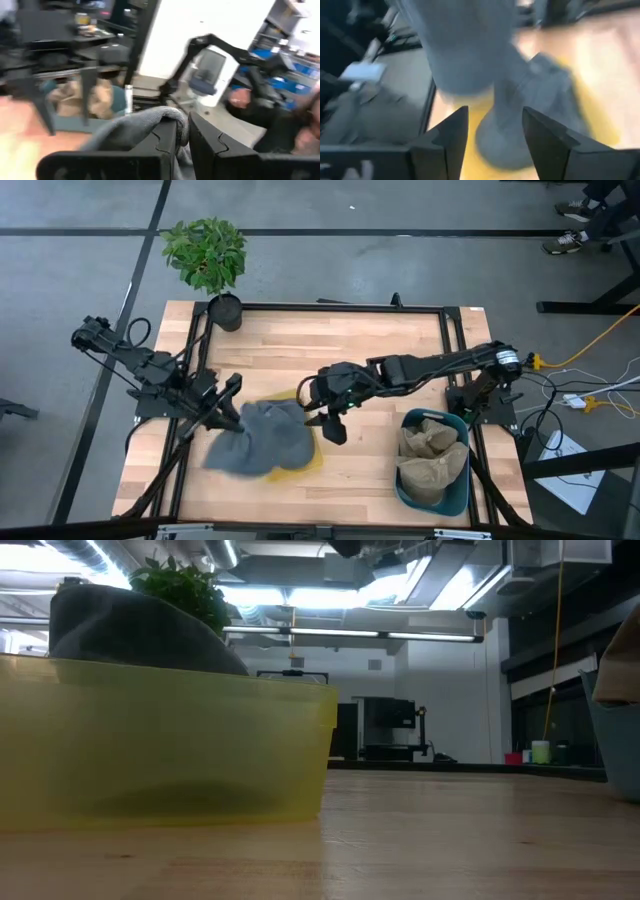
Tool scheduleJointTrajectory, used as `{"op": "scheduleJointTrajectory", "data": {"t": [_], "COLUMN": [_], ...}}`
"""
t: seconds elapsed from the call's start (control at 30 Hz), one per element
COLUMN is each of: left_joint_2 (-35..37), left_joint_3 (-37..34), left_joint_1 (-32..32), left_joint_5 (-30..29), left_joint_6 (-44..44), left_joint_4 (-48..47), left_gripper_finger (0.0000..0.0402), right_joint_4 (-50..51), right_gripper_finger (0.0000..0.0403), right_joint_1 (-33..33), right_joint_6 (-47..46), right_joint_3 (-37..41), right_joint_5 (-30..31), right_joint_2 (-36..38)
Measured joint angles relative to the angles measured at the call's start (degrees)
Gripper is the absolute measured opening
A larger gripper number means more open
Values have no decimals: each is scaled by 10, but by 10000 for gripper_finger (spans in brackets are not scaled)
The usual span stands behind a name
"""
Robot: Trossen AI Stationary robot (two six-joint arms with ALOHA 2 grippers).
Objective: Pick & Place hat
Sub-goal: Put the blue cap into the yellow bin
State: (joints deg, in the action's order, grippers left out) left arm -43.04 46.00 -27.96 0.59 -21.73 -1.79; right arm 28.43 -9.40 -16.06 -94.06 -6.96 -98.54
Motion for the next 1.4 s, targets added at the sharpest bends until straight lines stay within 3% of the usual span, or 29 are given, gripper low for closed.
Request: {"op": "scheduleJointTrajectory", "data": {"t": [0.2, 0.27, 0.67, 1.13, 1.4], "left_joint_2": [5, 5, 5, 4, 4], "left_joint_3": [0, 0, 0, 0, 0], "left_joint_1": [21, 28, 73, 80, 80], "left_joint_5": [-38, -47, -67, -35, -25], "left_joint_6": [-2, -2, -1, -1, 1], "left_joint_4": [-14, -14, -8, 6, 16], "left_gripper_finger": [28, 29, 33, 37, 34], "right_joint_4": [-59, -84, -270, -351, -377], "right_gripper_finger": [196, 195, 194, 194, 194], "right_joint_1": [-29, -38, -54, -36, -35], "right_joint_6": [38, 69, 167, 189, 243], "right_joint_3": [0, 0, 0, 0, 0], "right_joint_5": [196, 232, 219, 219, 250], "right_joint_2": [-4, -4, -42, -82, -82]}}
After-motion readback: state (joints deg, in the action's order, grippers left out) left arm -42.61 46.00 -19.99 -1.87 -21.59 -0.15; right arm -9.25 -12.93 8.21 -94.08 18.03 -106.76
